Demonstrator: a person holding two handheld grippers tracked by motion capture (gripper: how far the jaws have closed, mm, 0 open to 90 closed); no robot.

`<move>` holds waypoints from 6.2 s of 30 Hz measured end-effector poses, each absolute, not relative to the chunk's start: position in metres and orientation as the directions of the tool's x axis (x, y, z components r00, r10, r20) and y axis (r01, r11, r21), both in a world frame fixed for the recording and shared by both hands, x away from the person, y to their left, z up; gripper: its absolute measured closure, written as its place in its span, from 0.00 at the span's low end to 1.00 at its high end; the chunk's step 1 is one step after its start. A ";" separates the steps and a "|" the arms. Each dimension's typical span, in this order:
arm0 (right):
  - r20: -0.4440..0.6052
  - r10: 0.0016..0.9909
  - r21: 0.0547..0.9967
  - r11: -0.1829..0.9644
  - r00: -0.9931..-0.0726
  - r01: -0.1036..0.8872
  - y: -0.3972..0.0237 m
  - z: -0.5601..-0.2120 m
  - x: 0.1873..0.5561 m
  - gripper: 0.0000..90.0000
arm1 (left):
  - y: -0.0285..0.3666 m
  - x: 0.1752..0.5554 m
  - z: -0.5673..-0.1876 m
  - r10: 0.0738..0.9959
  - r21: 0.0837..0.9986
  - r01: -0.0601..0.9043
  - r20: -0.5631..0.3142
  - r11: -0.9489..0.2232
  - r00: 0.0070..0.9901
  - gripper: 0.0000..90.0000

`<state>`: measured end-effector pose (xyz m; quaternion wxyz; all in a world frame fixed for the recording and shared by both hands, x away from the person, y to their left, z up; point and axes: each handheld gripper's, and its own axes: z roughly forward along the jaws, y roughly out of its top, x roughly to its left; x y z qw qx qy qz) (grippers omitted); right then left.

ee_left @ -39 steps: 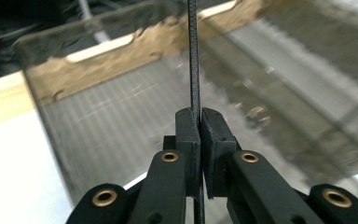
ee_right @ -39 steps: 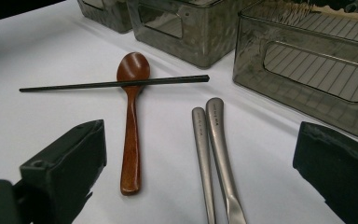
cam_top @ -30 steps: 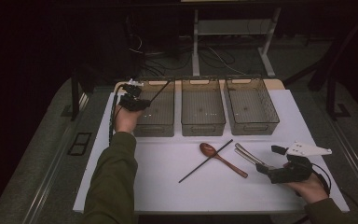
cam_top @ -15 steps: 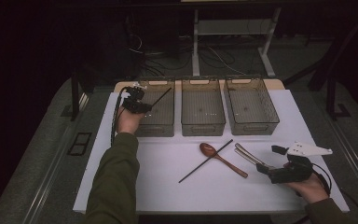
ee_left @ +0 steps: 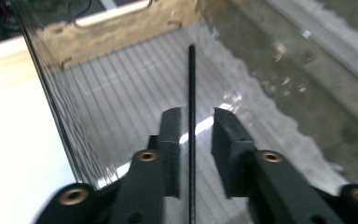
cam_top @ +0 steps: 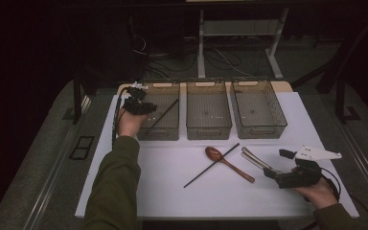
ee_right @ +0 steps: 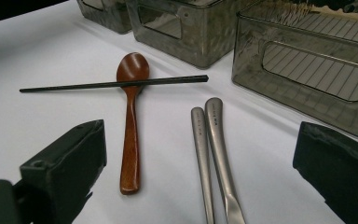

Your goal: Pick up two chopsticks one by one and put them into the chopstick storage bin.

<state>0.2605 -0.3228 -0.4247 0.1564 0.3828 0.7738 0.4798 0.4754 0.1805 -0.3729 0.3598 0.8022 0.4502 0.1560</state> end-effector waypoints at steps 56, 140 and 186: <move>0.138 0.704 0.862 0.261 -0.697 0.434 -0.312 -0.429 0.258 0.02 | 0.106 0.306 -0.405 0.539 0.861 0.344 -0.099 -0.376 0.837 0.22; 0.124 0.711 0.861 0.270 -0.692 0.432 -0.314 -0.429 0.259 0.02 | 0.052 0.291 -0.436 0.445 0.762 0.357 -0.100 -0.541 0.890 0.95; 0.119 0.717 0.860 0.271 -0.687 0.432 -0.314 -0.431 0.259 0.02 | 0.096 0.302 -0.385 0.401 0.812 0.316 -0.112 -0.490 0.909 0.95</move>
